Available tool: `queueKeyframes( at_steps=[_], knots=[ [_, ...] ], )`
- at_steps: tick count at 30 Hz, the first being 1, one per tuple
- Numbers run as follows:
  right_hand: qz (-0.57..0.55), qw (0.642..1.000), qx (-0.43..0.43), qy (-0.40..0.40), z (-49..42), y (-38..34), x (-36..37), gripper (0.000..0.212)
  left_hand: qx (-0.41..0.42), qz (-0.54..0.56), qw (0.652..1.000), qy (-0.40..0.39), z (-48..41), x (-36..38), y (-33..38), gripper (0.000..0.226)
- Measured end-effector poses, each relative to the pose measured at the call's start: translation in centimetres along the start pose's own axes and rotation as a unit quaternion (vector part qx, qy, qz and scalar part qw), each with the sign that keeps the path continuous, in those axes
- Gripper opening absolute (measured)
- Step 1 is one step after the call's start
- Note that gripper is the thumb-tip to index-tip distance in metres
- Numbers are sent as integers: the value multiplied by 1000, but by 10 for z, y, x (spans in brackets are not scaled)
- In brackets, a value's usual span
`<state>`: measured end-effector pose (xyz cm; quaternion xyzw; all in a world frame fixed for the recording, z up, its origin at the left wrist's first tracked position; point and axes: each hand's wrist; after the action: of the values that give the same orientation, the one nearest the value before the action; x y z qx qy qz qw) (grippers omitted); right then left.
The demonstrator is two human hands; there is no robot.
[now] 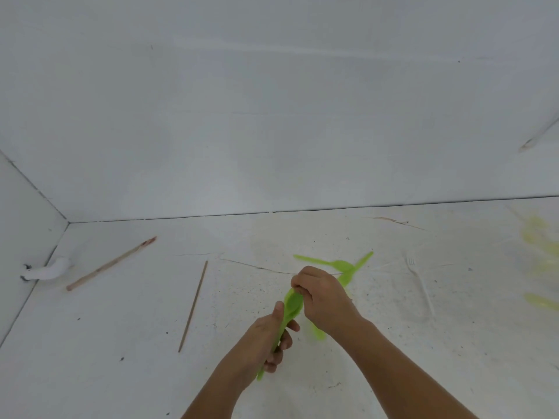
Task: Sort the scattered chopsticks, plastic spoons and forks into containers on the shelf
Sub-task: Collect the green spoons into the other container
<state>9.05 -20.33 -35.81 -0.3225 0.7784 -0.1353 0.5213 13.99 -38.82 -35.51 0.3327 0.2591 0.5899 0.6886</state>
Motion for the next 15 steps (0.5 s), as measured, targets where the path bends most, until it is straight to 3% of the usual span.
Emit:
queueKeyframes(
  at_steps=[5,9,10,13,15],
  knots=[
    [18,998,-42,-39,-2,1,1,24,20,0,1000,-2,-8,-1,-8,42],
    [-3,998,56,6,3,15,-9,26,16,-6,1000,18,-11,-4,-8,31],
    [20,998,64,-18,5,21,-14,33,19,-15,999,25,-12,-5,-6,30],
    [155,956,7,-248,18,29,-23,52,28,-37,998,37,-17,-8,-1,29],
    [182,936,-44,-298,27,33,-21,54,33,-44,998,39,-20,-8,3,28]
  ],
)
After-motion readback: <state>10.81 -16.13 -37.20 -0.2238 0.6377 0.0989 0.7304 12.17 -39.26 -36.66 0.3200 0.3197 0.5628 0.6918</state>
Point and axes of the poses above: each hand's wrist, its own z-axis away from the middle knuckle, its own x-axis out of the palm, y = z × x, and after that the axes turned 13 degrees about y, right-handed
